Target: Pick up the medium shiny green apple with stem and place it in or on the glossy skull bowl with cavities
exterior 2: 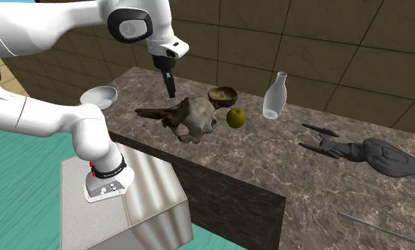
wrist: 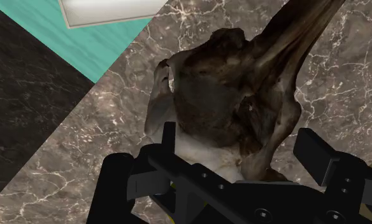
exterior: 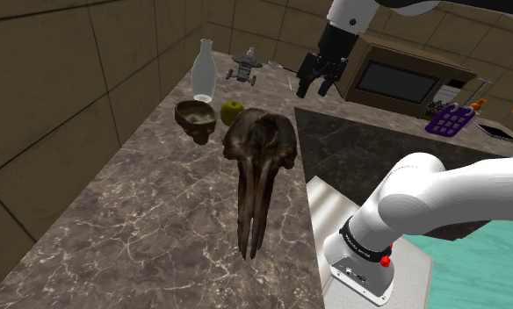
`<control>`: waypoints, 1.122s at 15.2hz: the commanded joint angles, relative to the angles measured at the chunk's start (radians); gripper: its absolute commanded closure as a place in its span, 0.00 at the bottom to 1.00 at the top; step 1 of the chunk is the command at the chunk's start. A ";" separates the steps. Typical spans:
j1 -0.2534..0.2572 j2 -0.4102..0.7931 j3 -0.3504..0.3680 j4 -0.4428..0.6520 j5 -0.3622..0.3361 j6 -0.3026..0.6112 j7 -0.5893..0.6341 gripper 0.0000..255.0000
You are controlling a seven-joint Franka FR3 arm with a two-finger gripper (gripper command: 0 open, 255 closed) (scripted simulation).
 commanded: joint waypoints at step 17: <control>-0.005 0.589 -0.006 0.224 -0.065 0.408 -0.048 0.00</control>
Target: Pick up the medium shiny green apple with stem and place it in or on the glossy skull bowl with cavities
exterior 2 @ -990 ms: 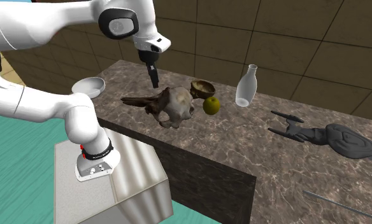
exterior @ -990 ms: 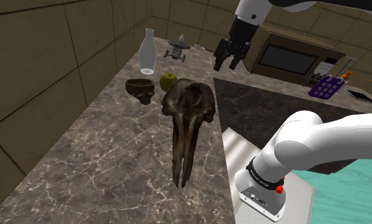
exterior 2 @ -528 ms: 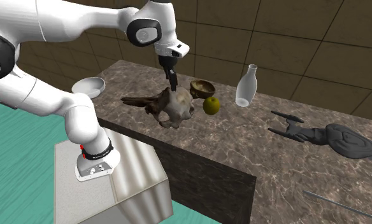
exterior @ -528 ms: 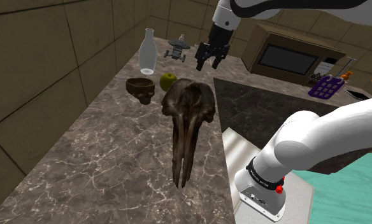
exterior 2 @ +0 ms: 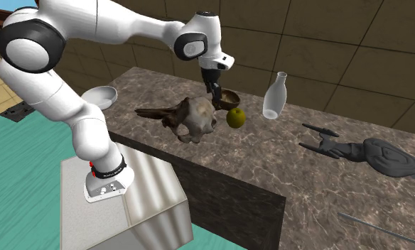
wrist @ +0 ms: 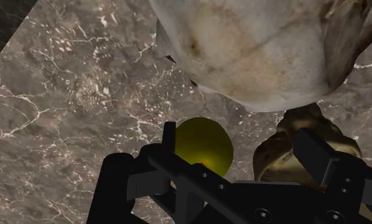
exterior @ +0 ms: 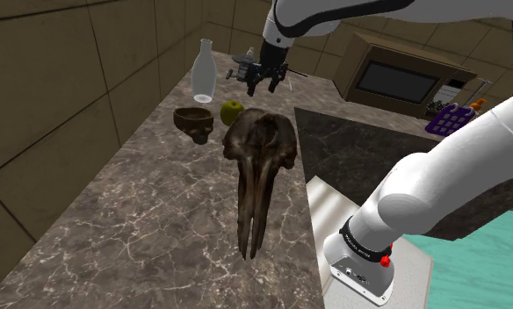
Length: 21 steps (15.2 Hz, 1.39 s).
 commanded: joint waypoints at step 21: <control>-0.007 0.420 -0.005 0.246 -0.040 0.203 -0.011 0.00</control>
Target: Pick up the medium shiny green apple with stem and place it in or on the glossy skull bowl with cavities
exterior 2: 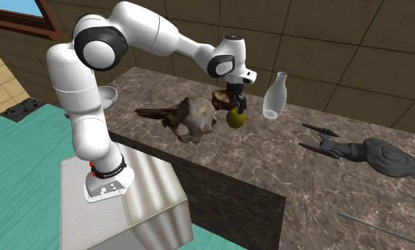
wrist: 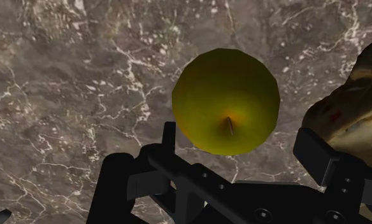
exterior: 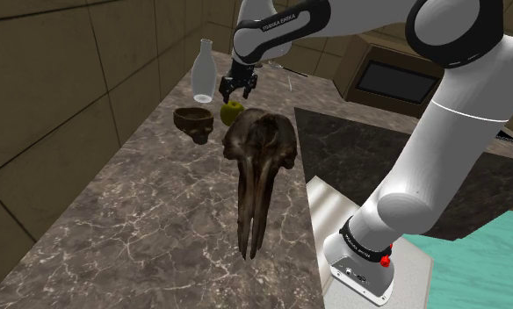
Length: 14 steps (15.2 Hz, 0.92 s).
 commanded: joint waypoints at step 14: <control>0.000 -0.005 0.000 0.006 0.000 -0.012 -0.001 1.00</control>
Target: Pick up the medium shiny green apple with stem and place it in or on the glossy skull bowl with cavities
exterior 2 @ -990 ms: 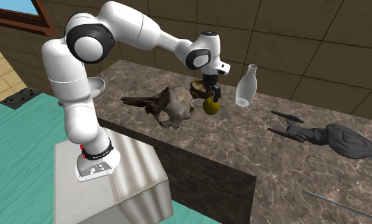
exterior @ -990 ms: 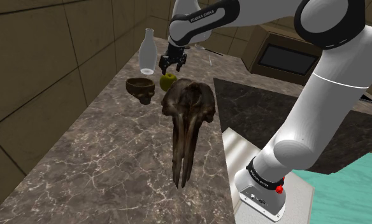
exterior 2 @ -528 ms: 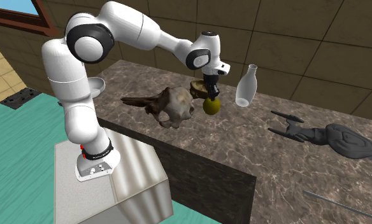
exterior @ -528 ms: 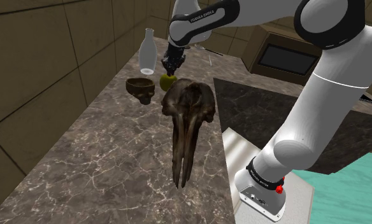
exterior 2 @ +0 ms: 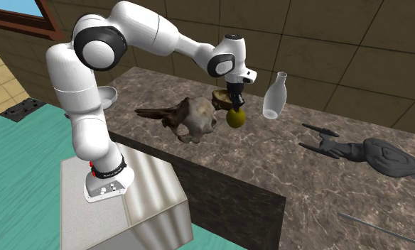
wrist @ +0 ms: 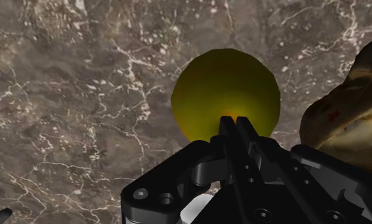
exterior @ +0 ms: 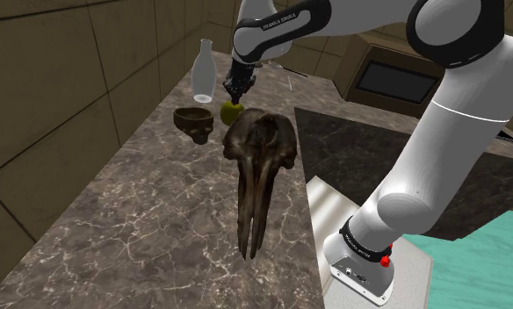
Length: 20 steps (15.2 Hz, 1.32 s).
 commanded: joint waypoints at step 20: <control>0.001 -0.078 0.001 0.182 0.005 -0.259 -0.014 1.00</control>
